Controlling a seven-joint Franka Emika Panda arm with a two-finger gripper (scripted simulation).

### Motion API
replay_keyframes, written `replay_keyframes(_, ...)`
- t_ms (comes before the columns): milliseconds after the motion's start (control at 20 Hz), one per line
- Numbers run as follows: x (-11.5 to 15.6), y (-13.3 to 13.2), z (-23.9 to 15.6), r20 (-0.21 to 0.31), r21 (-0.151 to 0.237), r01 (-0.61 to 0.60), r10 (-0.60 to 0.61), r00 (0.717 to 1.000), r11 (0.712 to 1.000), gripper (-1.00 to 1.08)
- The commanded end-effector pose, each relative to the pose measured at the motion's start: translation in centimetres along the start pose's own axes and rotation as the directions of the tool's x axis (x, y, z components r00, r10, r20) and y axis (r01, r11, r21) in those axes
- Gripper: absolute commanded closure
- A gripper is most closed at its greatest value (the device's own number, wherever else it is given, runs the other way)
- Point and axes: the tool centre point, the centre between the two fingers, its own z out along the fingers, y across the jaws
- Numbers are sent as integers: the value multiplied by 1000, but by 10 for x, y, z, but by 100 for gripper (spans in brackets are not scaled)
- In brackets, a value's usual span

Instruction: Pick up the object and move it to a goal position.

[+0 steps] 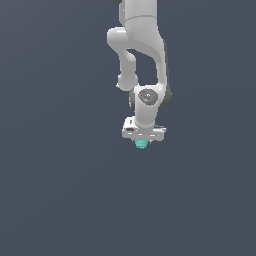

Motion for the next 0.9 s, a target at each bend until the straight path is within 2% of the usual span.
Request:
replay_keyframes(0,0,1,1,0,0,-1,1,1000,1000,108)
replay_keyframes(450,8,-1,-15,0,0,0,0,1000,1000,108)
replay_keyframes(850,32,-4,-60,0,0,0,0,1000,1000,108)
